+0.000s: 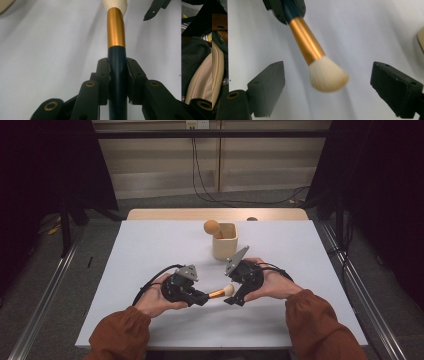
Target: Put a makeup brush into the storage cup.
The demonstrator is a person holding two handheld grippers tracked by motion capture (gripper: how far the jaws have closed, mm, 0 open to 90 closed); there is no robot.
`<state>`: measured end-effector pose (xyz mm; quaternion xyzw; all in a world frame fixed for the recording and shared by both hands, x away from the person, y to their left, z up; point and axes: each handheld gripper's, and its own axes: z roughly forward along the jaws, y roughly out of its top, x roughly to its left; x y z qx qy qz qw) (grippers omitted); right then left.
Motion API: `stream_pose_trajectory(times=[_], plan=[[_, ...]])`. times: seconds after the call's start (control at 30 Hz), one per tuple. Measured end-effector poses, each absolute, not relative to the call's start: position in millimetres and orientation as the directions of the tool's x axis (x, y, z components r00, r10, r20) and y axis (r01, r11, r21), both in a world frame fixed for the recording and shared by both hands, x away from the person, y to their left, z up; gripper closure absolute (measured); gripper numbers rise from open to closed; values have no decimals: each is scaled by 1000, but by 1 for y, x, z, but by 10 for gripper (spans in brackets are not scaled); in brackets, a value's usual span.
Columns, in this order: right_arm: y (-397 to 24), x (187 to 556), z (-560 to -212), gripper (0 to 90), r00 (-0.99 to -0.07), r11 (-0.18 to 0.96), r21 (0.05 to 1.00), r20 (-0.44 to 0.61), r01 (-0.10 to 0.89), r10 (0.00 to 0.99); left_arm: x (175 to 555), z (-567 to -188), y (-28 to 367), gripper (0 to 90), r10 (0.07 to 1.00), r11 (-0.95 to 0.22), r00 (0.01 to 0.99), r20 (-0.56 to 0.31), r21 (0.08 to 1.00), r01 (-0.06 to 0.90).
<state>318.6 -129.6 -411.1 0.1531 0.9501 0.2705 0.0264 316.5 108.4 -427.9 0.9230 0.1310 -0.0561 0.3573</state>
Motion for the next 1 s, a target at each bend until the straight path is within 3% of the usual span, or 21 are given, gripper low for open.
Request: stream_pose_trajectory(times=[0.4,1.0], plan=[[-147,314,-413,88,-923,746,572,57,342,380,317,-431,123,746,264,-661,938,-225,667,346],[-164,303,-420,108,-877,661,618,101,425,470,313,-436,143,747,259,-572,934,-245,741,353]])
